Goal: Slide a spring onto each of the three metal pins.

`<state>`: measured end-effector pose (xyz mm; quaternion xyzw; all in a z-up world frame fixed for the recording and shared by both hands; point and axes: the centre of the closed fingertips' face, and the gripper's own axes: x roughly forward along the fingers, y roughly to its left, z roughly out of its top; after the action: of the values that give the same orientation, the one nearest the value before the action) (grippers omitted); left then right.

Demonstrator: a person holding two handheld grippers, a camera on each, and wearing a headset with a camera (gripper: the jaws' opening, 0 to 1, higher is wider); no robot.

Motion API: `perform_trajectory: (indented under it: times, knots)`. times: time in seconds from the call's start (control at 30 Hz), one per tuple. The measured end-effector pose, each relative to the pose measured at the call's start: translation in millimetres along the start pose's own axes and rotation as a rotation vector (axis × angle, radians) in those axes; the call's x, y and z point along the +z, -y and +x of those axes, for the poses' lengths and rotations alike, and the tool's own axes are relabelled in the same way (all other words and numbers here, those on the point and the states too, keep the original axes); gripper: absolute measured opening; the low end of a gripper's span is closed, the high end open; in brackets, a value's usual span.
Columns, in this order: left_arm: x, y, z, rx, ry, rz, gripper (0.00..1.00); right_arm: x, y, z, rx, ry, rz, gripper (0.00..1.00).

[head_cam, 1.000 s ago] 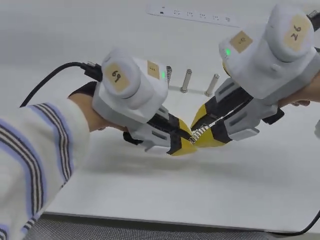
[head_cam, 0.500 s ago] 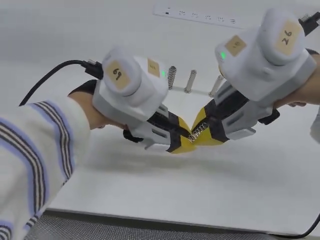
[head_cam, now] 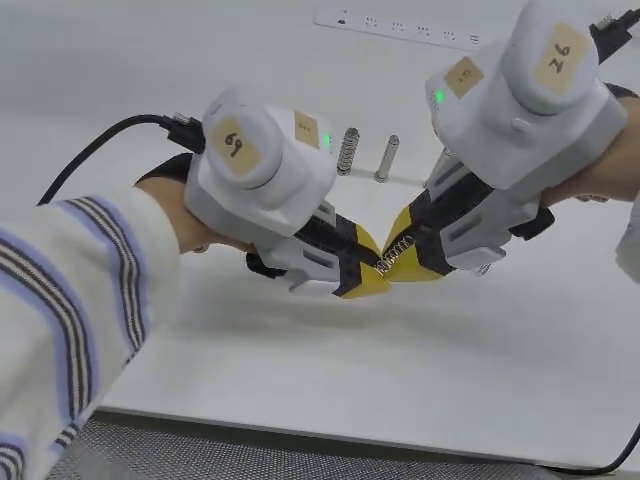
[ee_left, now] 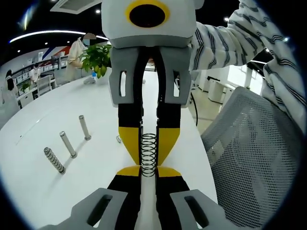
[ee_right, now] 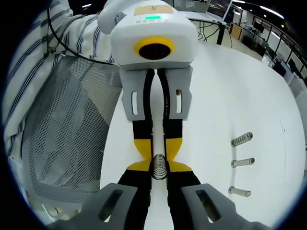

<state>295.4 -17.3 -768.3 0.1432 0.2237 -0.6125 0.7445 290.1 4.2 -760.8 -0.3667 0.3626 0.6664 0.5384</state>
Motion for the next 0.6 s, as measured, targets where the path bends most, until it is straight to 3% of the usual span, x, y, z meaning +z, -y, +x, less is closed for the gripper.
perform_trajectory:
  times: [0.03, 0.13, 0.47, 0.6]
  knots:
    - [0.1, -0.6, -0.2, 0.002, 0.002, -0.007, 0.02, 0.0, 0.4, -0.1, -0.001, 0.0, 0.006, 0.08]
    - [-0.3, -1.1, -0.6, 0.001, 0.002, -0.019, 0.03, -1.0, 1.6, -0.2, 0.003, 0.0, 0.13, 0.08]
    - [-0.5, -3.8, -3.8, 0.02, 0.014, -0.041, 0.15, -2.8, 6.7, -2.1, -0.023, -0.002, 0.159, 0.08]
    - [-9.0, -6.0, -6.8, 0.031, -0.01, -0.057, 0.17, -6.2, 9.9, -5.0, -0.046, -0.011, 0.19, 0.08]
